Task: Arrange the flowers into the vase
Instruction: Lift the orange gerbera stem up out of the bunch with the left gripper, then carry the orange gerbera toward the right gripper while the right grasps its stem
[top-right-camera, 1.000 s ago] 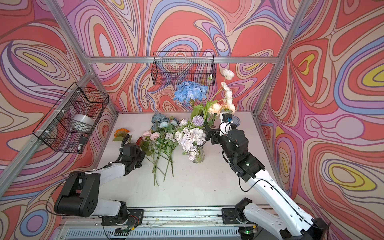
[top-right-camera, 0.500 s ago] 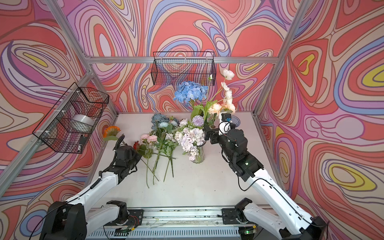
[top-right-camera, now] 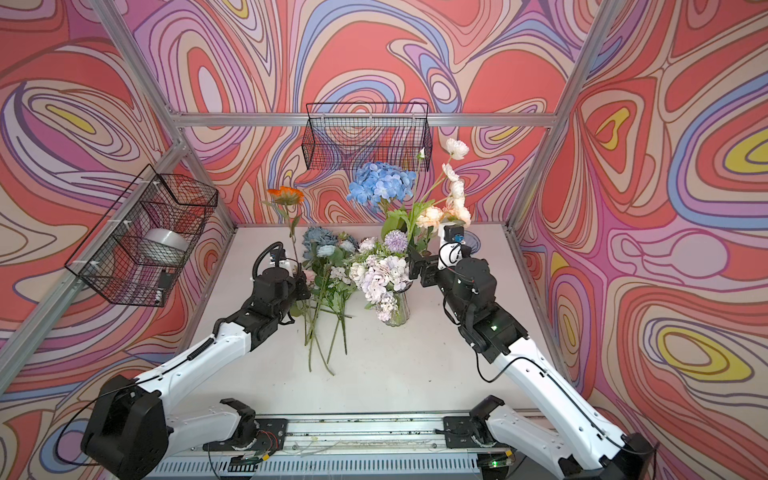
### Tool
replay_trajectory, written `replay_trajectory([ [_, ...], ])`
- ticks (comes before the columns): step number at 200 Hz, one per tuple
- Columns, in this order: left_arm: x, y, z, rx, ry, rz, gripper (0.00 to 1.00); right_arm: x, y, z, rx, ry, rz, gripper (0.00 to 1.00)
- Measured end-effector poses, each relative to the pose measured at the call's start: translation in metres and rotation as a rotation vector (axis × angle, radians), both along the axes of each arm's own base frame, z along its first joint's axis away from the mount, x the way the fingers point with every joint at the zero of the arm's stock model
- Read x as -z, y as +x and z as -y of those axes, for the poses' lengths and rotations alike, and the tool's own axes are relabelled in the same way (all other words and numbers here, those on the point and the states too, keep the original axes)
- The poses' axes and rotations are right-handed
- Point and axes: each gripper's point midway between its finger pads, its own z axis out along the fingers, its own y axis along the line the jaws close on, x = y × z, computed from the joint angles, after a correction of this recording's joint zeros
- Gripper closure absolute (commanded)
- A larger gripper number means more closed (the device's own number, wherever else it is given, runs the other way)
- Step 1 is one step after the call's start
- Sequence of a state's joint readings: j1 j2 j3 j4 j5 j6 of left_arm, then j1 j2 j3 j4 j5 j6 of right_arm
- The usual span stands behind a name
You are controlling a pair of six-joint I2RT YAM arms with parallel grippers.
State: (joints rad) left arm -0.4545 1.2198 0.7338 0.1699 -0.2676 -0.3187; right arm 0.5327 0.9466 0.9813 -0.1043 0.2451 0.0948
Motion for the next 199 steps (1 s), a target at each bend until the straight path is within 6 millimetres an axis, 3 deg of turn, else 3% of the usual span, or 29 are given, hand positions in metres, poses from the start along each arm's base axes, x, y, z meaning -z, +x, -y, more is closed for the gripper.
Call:
replay_trajectory([
  [21, -0.019, 0.000, 0.015, 0.054, 0.079, 0.083, 1.00, -0.008, -0.005, 0.003, -0.003, 0.012, 0.020, 0.02],
  [51, -0.044, -0.003, 0.017, 0.073, 0.099, 0.166, 1.00, -0.019, -0.014, 0.003, -0.026, 0.032, 0.052, 0.03],
  [98, -0.118, -0.032, 0.030, 0.203, -0.042, 0.365, 1.00, -0.046, -0.027, -0.013, -0.146, 0.086, 0.103, 0.19],
  [120, -0.145, -0.049, 0.045, 0.321, -0.118, 0.439, 1.00, -0.057, -0.031, -0.031, -0.248, 0.130, 0.114, 0.22],
  [143, -0.159, -0.065, 0.064, 0.440, -0.181, 0.475, 1.00, -0.065, -0.028, -0.055, -0.362, 0.174, 0.102, 0.21],
  [199, -0.162, -0.094, 0.115, 0.687, -0.268, 0.477, 1.00, -0.048, -0.023, -0.122, -0.619, 0.269, 0.008, 0.20],
])
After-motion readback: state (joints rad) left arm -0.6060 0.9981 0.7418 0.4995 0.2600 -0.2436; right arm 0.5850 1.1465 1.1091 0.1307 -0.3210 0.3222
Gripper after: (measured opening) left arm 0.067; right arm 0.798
